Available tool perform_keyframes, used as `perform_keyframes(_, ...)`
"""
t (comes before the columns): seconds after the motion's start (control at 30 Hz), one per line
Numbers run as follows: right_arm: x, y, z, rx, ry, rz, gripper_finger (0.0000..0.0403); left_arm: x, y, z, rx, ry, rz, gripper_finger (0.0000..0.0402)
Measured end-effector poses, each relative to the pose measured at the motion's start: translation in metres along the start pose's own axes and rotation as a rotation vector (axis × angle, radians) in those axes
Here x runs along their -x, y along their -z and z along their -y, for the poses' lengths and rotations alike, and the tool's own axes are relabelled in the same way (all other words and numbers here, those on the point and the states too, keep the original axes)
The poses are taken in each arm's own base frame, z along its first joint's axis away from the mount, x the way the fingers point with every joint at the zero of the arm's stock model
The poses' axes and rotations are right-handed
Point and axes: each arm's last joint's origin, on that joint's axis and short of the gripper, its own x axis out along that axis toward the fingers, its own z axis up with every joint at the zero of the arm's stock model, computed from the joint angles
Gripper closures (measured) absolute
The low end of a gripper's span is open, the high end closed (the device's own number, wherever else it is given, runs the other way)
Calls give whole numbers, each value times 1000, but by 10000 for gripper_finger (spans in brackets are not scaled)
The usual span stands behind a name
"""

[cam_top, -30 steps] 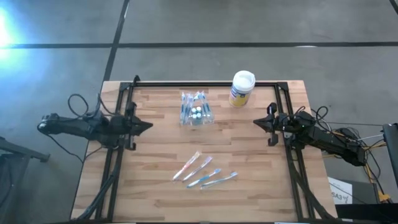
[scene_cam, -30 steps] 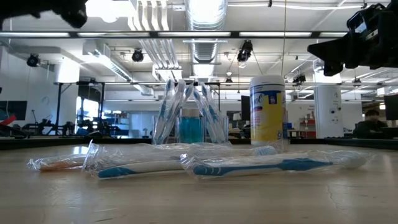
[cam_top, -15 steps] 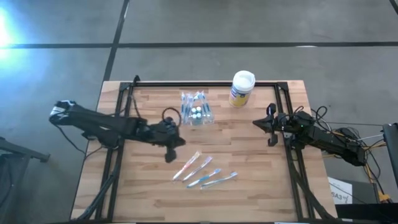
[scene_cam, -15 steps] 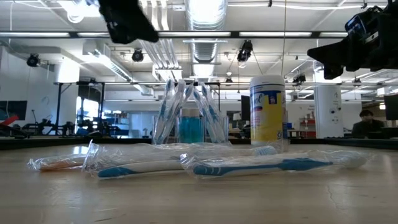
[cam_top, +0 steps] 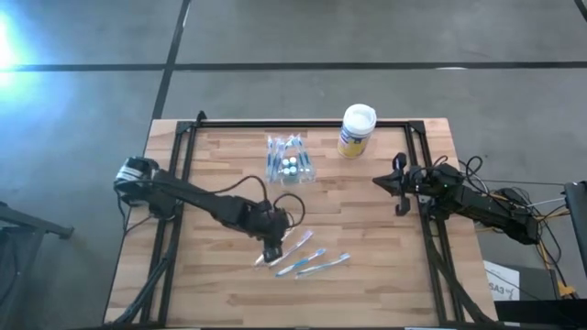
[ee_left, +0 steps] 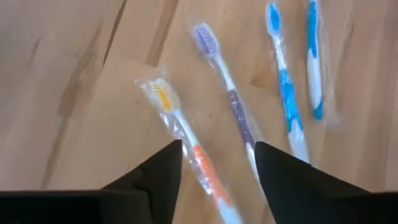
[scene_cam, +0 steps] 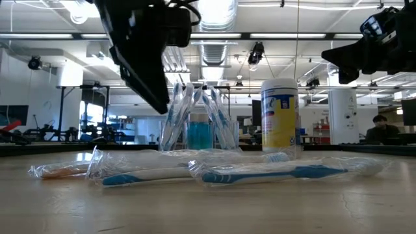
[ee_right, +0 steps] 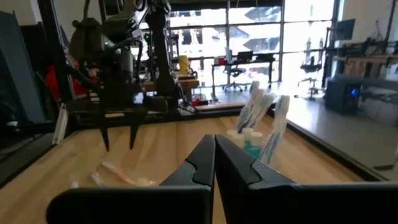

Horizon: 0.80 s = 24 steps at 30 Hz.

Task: Pick & Place toothbrushing station
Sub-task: Put the orange toothbrush into the transparent organizer

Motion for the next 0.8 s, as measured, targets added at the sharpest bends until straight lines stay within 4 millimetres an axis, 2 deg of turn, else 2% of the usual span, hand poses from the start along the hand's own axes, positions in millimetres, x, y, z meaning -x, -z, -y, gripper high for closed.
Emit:
perform_keyframes(0.13,0,3,-1,-39,-30,-34,394,-20,-1,3,51,-45,-61,179)
perform_keyframes(0.4,0,5,-2,-83,-72,-60,394,-48,-2,7,61,-121,-166,179)
perform_keyframes(0.8,0,1,-2,-28,-75,-22,394,-77,6,2,34,-179,-228,179)
